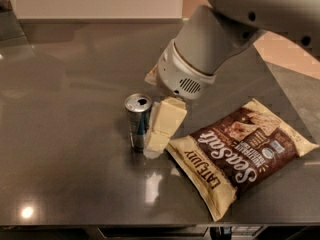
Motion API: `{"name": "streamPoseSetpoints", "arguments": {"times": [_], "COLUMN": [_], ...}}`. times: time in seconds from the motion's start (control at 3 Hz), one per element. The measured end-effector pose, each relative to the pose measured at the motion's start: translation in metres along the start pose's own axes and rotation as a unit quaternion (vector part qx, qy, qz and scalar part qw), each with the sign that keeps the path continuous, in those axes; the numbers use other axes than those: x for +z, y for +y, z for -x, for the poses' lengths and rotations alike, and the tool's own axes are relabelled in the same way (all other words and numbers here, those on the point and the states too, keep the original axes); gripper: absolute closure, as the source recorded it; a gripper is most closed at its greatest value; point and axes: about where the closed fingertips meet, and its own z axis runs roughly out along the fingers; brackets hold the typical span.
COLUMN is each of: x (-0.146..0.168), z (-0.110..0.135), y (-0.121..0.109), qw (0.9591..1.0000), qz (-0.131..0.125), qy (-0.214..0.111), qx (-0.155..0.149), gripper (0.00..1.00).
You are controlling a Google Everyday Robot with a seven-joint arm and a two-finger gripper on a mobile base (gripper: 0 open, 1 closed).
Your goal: Move redbull can near green can
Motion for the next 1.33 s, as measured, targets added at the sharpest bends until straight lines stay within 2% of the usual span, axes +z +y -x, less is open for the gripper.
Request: {"name": "streamPoseSetpoints", "arguments": {"times": [0.33, 0.67, 1.33], "x": [0.012, 0.017, 0.010], "z": [0.006, 0.009, 0.009], "y": [-0.007, -0.011, -0.021], "qw": [1.0000, 0.9999, 0.9993], "qz": [-0.003, -0.004, -0.014], "qy": [-0.005, -0.007, -0.011], "qx": [0.005, 0.011, 0.032], "gripper": [0.00, 0.16, 0.63]}}
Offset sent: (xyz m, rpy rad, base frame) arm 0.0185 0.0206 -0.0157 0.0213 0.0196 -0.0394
